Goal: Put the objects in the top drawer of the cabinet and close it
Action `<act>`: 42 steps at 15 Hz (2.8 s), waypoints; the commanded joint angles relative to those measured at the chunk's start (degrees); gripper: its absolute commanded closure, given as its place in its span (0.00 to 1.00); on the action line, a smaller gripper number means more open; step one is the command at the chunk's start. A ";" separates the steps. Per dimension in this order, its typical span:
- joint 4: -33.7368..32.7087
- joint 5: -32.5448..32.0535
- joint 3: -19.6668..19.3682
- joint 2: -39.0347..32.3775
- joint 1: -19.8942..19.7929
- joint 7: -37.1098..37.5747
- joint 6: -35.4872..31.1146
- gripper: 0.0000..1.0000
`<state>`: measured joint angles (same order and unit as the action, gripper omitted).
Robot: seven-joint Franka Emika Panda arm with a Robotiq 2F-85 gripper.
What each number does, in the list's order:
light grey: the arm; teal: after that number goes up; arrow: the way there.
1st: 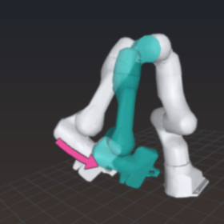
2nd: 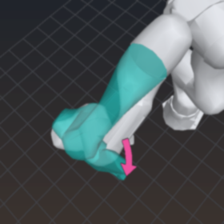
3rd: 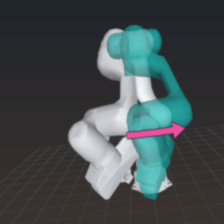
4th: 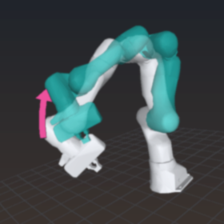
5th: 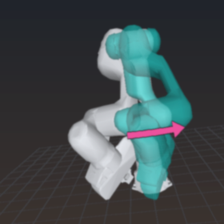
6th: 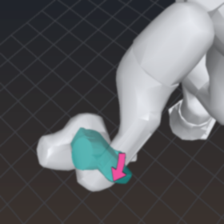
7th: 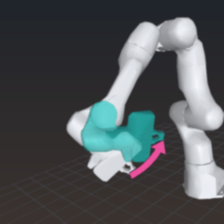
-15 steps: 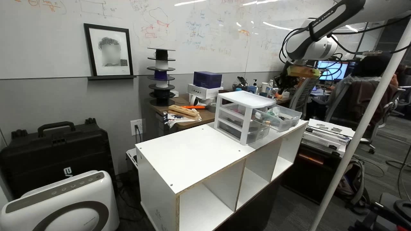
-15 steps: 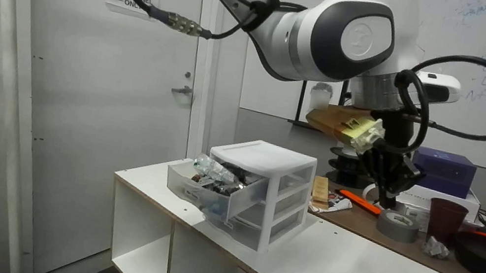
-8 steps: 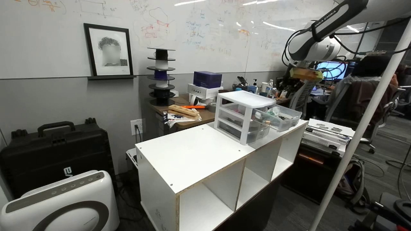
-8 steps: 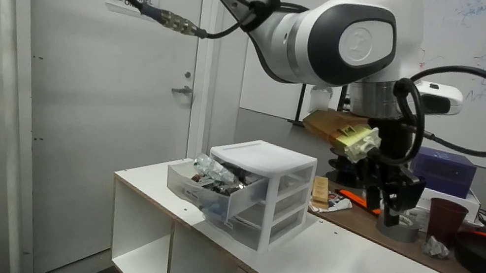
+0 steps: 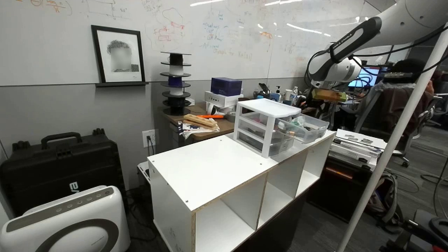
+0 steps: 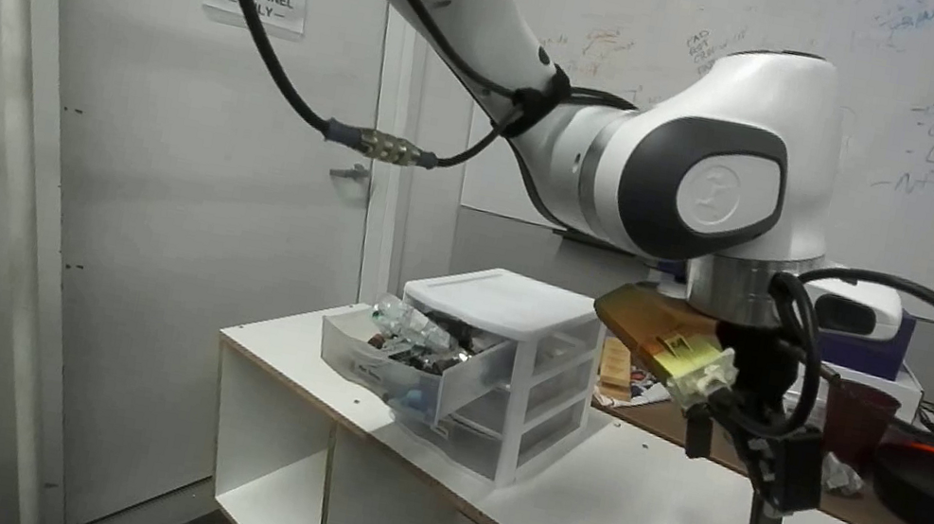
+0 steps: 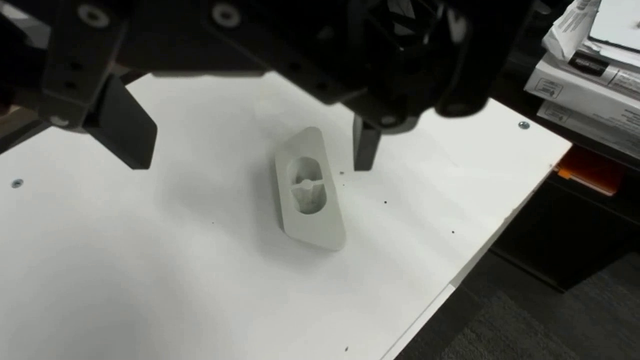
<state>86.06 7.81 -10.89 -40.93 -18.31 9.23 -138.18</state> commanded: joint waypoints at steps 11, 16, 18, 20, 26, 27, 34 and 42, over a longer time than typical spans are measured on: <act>-20.75 -1.97 -1.70 -14.13 -1.65 2.11 13.16 0.00; -23.44 -2.66 -1.67 -17.14 -2.03 1.65 11.91 0.00; -24.71 -3.20 -1.72 -18.56 -2.09 1.59 12.18 0.00; -25.13 -3.59 -1.85 -19.07 -2.00 1.76 12.51 0.00; -26.07 -2.98 -2.15 -19.64 -1.85 2.60 12.70 0.58; -26.17 -2.90 -2.13 -19.70 -1.89 2.78 12.53 0.66; -23.62 -3.06 -2.40 -17.86 -1.14 4.64 10.65 0.85; -15.95 -1.44 -2.19 -5.99 1.85 14.10 7.96 0.85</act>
<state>63.43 5.88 -12.50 -54.34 -18.86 19.92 -128.31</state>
